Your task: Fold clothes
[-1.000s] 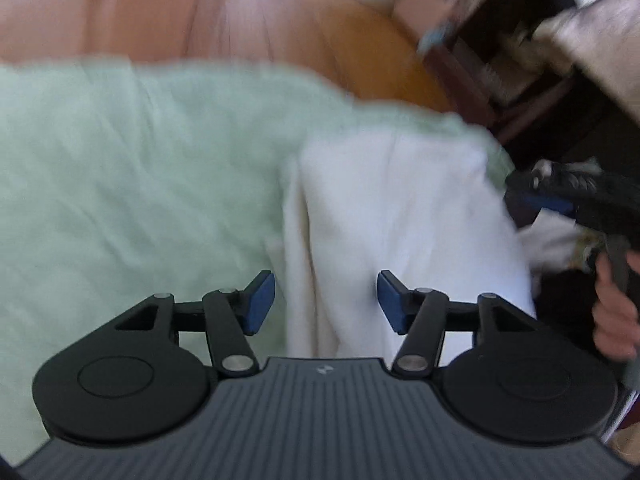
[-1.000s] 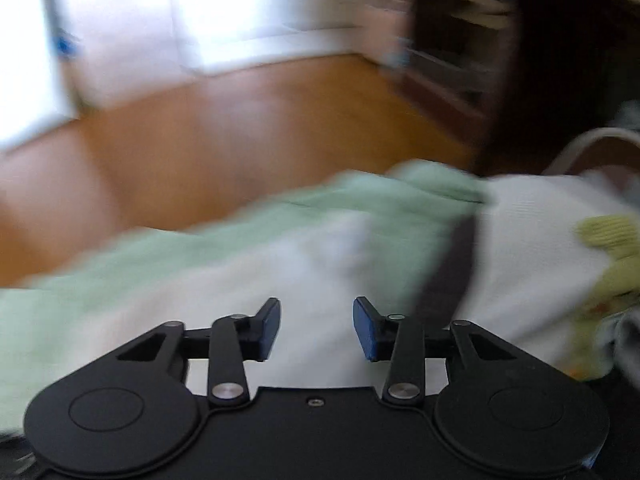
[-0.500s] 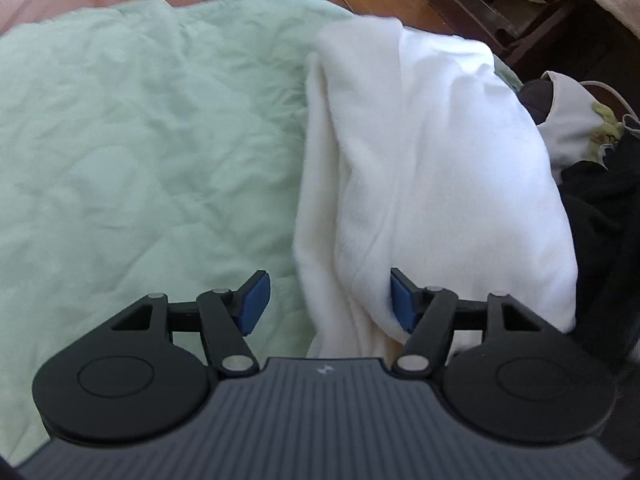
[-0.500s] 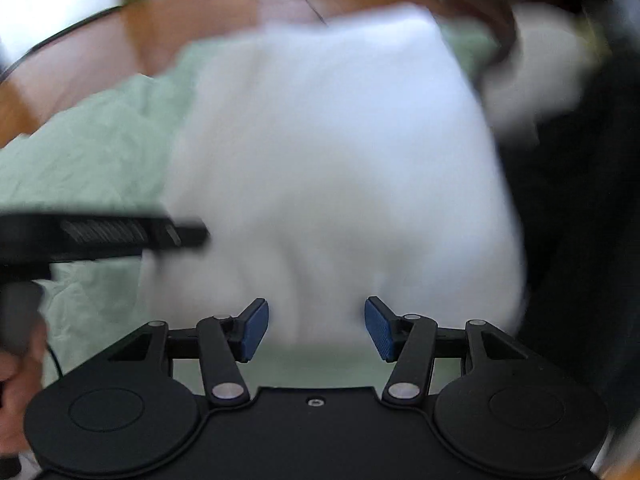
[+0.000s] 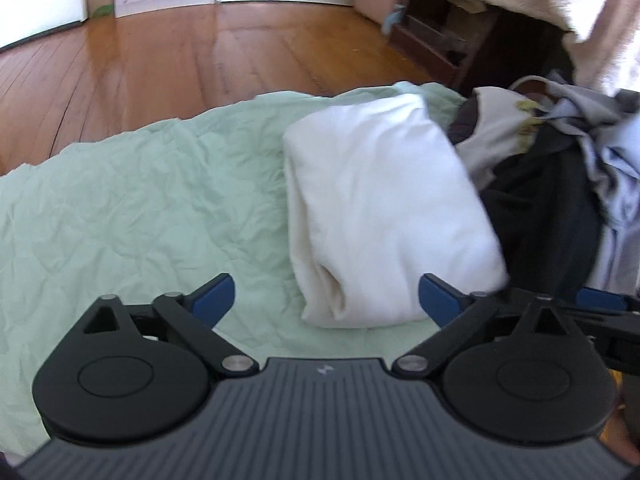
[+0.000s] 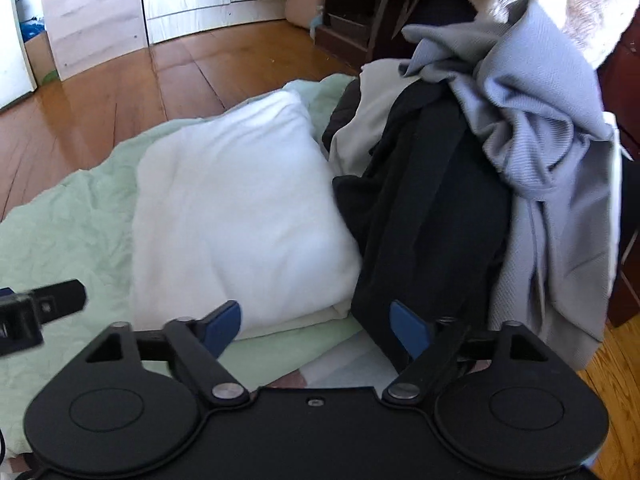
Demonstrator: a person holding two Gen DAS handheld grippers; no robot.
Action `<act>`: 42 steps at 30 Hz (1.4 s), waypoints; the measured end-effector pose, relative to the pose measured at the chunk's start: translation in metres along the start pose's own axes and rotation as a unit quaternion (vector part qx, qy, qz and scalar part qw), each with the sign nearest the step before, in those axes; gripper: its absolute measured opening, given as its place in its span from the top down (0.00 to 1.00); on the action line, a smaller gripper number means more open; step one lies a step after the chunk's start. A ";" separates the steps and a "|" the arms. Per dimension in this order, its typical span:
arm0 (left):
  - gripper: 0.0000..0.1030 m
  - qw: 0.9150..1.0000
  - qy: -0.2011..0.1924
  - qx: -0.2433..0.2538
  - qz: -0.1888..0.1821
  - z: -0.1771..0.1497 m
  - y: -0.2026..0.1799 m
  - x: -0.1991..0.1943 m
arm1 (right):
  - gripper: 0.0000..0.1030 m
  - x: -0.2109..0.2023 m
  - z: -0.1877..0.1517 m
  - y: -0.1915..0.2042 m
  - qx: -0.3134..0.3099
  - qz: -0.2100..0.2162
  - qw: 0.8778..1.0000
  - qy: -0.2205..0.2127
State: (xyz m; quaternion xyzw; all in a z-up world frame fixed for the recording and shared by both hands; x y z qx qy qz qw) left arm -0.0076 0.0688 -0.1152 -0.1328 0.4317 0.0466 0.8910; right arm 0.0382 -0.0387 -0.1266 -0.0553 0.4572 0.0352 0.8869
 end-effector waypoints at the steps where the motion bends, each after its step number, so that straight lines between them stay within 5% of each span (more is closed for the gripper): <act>1: 0.00 1.000 0.000 0.000 0.010 -0.001 0.000 -0.004 | 0.16 -0.006 -0.003 -0.005 0.002 0.000 1.000 0.000; 11: 0.00 0.996 0.007 0.055 0.076 -0.017 -0.006 -0.035 | 0.13 -0.059 -0.021 -0.046 0.033 0.005 0.999 -0.024; 17: 0.00 0.998 0.004 0.037 0.058 -0.024 -0.012 -0.058 | 0.10 -0.083 -0.021 -0.052 0.033 0.007 0.999 -0.039; 24: 0.00 0.996 -0.010 0.035 0.082 -0.026 -0.005 -0.078 | 0.10 -0.096 -0.023 -0.045 0.022 0.019 0.999 -0.045; 42: 0.00 0.995 -0.008 0.037 0.089 -0.032 -0.011 -0.078 | 0.10 -0.090 -0.034 -0.051 0.056 0.015 0.997 -0.047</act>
Point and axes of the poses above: each gripper's, at about its wrist camera, not at the fingertips, and x roughly the way its jaws point, y to its left, z to its top, the point moved 10 cm from there along x, roughly the way its jaws point, and after that the axes turned 1 degree about y, right-handed, at the moved point
